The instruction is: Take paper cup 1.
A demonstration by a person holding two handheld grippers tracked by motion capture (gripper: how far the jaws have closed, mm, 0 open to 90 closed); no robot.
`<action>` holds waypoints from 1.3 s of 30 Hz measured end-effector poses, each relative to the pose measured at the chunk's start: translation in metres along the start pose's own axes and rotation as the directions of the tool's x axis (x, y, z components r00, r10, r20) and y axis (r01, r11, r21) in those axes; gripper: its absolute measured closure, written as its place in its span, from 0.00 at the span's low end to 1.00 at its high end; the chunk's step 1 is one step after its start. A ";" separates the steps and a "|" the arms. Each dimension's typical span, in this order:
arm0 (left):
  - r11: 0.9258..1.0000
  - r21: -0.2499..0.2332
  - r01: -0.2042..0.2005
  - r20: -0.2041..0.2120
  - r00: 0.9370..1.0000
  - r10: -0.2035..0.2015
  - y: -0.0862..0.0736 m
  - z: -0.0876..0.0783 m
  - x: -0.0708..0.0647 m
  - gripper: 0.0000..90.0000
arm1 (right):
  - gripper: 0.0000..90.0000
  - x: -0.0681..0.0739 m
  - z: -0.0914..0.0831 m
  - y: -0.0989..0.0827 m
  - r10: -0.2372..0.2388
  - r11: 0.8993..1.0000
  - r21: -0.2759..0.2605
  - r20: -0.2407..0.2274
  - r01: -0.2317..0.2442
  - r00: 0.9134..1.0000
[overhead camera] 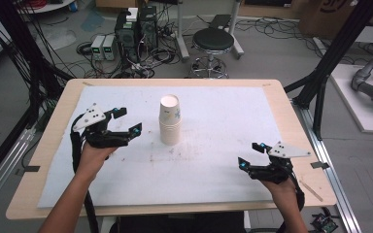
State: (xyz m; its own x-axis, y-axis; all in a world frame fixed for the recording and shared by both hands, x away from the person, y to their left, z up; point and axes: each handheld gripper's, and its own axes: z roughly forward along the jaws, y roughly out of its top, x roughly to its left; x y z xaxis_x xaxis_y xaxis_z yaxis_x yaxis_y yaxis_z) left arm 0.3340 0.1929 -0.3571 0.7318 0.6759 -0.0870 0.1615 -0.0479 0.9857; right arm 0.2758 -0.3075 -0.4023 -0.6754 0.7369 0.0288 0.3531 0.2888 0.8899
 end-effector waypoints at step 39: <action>0.981 0.193 -0.026 0.087 0.996 0.009 0.030 0.109 -0.005 0.18 | 0.23 -0.003 0.001 -0.002 0.007 1.000 0.002 -0.003 -0.007 1.000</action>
State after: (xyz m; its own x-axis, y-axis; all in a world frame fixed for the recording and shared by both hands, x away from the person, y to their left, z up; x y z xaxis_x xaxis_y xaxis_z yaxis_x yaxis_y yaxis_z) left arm 0.4079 0.1080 -0.3424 0.7879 0.6091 -0.0904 0.2675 -0.2063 0.9412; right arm 0.2779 -0.3101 -0.4041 -0.6751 0.7368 0.0363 0.3590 0.2852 0.8887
